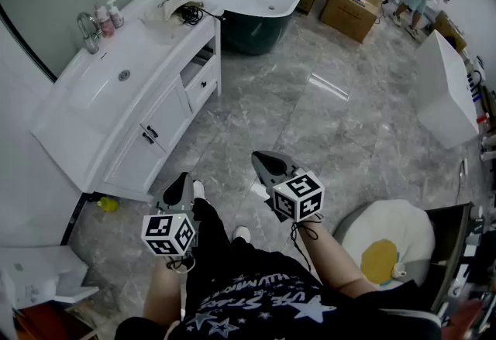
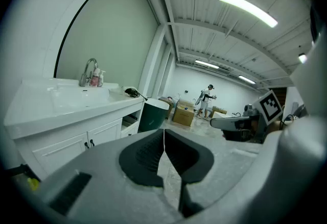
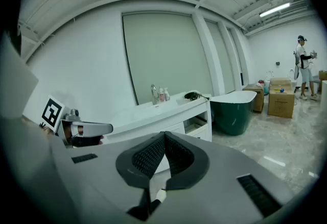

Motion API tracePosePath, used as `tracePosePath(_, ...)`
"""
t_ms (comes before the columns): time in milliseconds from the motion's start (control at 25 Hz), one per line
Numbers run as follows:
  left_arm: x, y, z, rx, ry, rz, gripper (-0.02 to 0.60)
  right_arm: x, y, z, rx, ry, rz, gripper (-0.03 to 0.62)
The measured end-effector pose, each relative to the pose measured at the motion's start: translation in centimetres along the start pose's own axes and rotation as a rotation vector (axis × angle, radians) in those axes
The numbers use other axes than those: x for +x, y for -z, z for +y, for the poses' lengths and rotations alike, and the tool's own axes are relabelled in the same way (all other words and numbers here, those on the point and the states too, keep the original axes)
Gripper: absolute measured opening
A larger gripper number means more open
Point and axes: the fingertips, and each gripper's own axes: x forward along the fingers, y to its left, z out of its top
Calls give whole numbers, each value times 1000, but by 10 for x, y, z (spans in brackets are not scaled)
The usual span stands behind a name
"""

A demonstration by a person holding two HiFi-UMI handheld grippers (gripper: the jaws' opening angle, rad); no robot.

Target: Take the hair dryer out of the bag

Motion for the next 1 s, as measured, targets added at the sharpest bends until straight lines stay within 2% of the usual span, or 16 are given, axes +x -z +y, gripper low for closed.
tracePosePath(280,-3,9,-5,6,13,18,25,-10,-12,-8,36,52,-78,2)
tracePosePath(560,1,-6,-27,43,99,-39,25,-14,-16,-12,21,58,-88,2)
tracePosePath(920,20,-31,-8,69,44,-94,30,-5,-35,-23,41,92,-103,3)
tracePosePath(1000,30,-35,-4,80,56,-94,60,2,-36,-27,73,83,-107,20)
